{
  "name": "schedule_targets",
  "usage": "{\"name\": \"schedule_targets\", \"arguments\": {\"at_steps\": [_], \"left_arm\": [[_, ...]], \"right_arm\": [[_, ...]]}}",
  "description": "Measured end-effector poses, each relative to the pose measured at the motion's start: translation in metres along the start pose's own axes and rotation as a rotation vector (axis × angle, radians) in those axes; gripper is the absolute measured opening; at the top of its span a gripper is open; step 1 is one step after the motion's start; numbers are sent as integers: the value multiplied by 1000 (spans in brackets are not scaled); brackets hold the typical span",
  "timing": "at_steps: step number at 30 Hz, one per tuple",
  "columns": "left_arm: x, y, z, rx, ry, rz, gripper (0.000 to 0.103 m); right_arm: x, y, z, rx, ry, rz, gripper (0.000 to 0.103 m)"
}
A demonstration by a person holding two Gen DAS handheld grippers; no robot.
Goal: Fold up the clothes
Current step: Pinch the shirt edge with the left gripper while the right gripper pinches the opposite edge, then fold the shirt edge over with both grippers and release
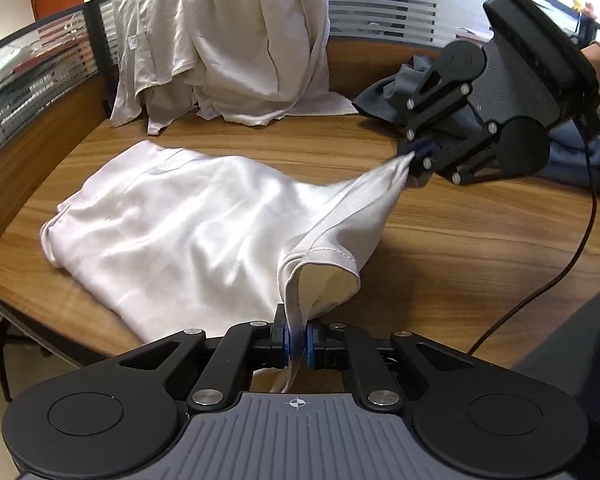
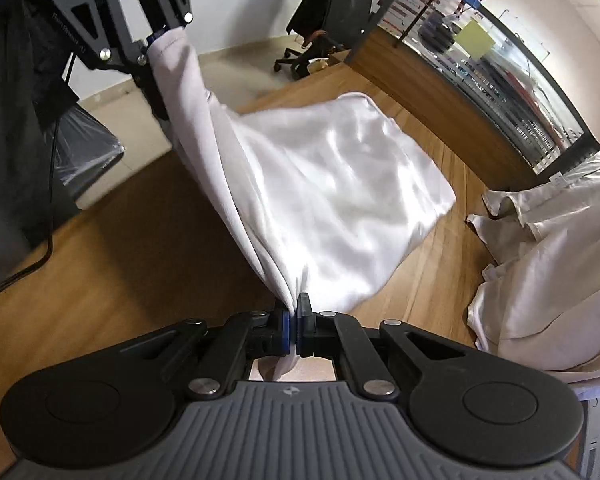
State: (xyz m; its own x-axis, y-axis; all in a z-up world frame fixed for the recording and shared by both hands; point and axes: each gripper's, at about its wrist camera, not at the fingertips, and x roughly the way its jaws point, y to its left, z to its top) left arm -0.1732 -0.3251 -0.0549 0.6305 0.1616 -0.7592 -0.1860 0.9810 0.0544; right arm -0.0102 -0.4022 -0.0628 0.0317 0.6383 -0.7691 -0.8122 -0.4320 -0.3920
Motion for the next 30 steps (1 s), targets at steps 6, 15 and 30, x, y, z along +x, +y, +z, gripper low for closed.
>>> {"name": "schedule_targets", "arguments": {"at_steps": [6, 15, 30], "left_arm": [[1, 40, 16, -109, -34, 19, 11], [34, 128, 51, -206, -37, 56, 11], [129, 207, 28, -399, 118, 63, 33]], "right_arm": [[8, -29, 36, 23, 25, -54, 3], [76, -95, 80, 2, 86, -85, 3], [194, -138, 74, 145, 195, 0, 31]]}}
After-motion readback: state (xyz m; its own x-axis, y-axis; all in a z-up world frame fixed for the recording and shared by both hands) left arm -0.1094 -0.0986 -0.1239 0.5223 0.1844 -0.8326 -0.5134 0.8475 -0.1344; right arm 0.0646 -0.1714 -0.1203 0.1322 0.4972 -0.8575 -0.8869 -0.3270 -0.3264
